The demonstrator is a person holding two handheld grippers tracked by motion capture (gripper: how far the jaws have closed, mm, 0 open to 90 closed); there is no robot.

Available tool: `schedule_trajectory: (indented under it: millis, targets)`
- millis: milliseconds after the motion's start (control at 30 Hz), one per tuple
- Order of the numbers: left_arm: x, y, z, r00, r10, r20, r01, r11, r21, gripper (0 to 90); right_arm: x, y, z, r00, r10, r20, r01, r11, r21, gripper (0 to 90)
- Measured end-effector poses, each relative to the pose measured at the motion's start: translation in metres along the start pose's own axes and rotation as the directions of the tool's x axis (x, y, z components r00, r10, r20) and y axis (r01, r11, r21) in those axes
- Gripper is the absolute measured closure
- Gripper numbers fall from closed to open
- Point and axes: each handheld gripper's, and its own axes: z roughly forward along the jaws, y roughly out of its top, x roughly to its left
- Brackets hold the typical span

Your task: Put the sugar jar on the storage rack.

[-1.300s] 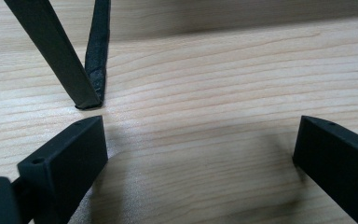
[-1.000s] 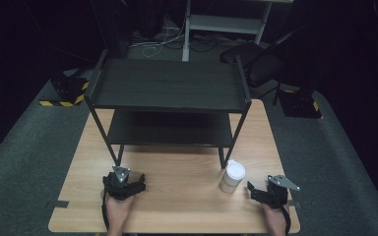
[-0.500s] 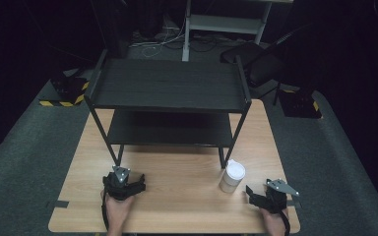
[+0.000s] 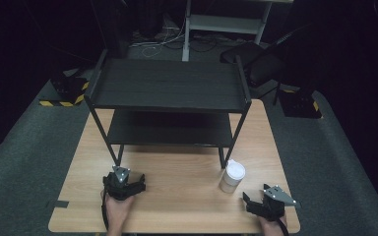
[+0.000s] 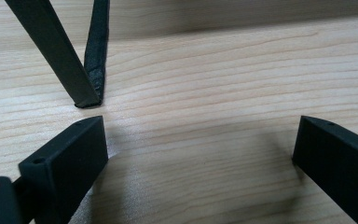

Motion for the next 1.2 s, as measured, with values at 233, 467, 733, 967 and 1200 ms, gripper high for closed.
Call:
schedule_trajectory:
  millis: [233, 467, 733, 967, 1200]
  targets:
    - [0.0, 0.0, 0.0, 1.0, 0.004, -0.001, -0.004, 1.0, 0.001, 3.2, 0.002, -0.005, -0.006, 0.9993, -0.02, -0.033, 0.02, 1.0, -0.017, 7.8]
    - [0.0, 0.001, 0.001, 1.0, 0.007, 0.001, -0.007, 1.0, 0.002, 3.0, -0.005, -0.01, -0.01, 0.9954, -0.021, -0.093, 0.018, 0.999, -0.039, 6.5]
    - [0.0, 0.0, 0.001, 1.0, 0.006, 0.001, -0.006, 1.0, 0.002, 3.0, -0.001, -0.011, -0.012, 0.9926, -0.042, -0.114, 0.038, 0.998, -0.042, 6.3]
    - [0.0, 0.0, 0.001, 1.0, 0.007, 0.002, -0.007, 1.0, 0.001, 3.0, 0.002, -0.013, -0.013, 0.9894, -0.05, -0.137, 0.043, 0.997, -0.057, 5.6]
    - [0.0, 0.0, 0.001, 1.0, 0.007, 0.002, -0.007, 1.0, 0.001, 3.0, 0.008, -0.013, -0.014, 0.988, -0.049, -0.146, 0.04, 0.997, -0.067, 5.0]
